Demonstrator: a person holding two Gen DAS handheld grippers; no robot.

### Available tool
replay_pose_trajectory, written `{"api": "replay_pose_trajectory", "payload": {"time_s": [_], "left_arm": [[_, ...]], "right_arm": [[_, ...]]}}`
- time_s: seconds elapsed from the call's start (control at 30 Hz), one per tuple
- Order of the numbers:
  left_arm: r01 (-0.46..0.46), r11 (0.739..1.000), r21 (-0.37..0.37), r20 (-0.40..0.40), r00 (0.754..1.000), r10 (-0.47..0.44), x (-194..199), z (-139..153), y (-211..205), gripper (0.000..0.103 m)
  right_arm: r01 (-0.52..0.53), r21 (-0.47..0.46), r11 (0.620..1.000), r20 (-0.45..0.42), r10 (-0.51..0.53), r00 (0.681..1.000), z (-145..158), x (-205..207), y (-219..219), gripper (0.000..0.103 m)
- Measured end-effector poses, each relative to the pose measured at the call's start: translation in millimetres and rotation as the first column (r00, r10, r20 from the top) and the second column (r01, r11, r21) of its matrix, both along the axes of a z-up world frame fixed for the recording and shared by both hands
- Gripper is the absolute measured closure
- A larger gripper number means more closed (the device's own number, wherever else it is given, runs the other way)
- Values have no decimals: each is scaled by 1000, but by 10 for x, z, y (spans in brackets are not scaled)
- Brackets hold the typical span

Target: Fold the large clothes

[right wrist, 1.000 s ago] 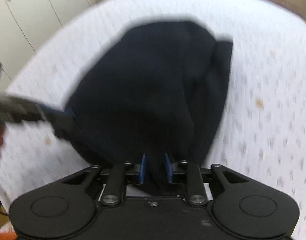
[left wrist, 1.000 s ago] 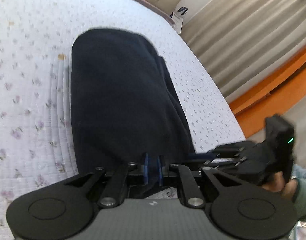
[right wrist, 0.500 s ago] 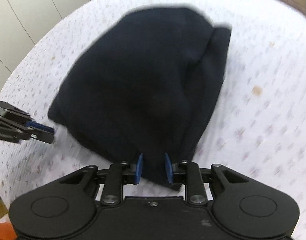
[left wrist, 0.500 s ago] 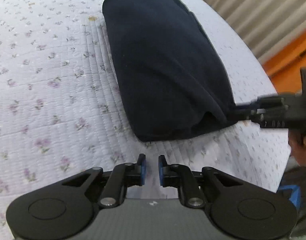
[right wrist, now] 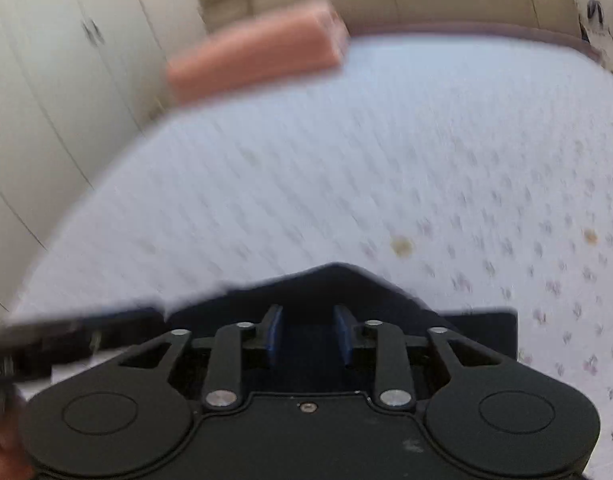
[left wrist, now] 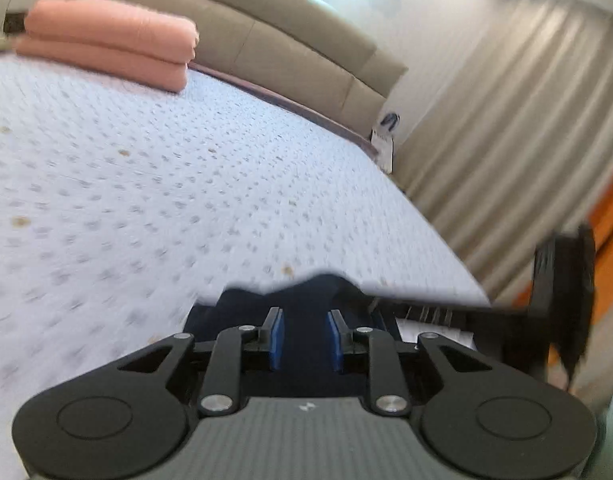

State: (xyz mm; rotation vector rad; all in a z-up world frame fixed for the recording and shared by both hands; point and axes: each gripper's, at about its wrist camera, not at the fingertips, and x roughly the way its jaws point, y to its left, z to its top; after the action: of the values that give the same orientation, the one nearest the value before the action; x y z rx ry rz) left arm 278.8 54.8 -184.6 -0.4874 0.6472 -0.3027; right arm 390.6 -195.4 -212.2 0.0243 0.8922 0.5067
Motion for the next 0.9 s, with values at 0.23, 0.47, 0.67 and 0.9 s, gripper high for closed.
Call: {"api": "replay_pose_trajectory", "payload": {"time_s": [0.23, 0.47, 0.67, 0.9], "left_arm": [[-7, 994, -111, -176, 984, -13, 522, -532, 209, 100], [61, 993, -96, -75, 995, -69, -350, -114, 182, 63], [71, 996, -57, -224, 971, -82, -944, -355, 244, 55], [-29, 998, -54, -267, 964, 13, -1241, -190, 523, 49]], "right_arm": [[94, 8, 996, -39, -94, 995, -147, -37, -589, 94], [16, 30, 999, -72, -14, 997, 72, -845, -442, 65], [71, -59, 996, -194, -82, 978, -220, -1325, -868, 50], [149, -73, 986, -228, -162, 960, -23, -1262, -1294, 24]]}}
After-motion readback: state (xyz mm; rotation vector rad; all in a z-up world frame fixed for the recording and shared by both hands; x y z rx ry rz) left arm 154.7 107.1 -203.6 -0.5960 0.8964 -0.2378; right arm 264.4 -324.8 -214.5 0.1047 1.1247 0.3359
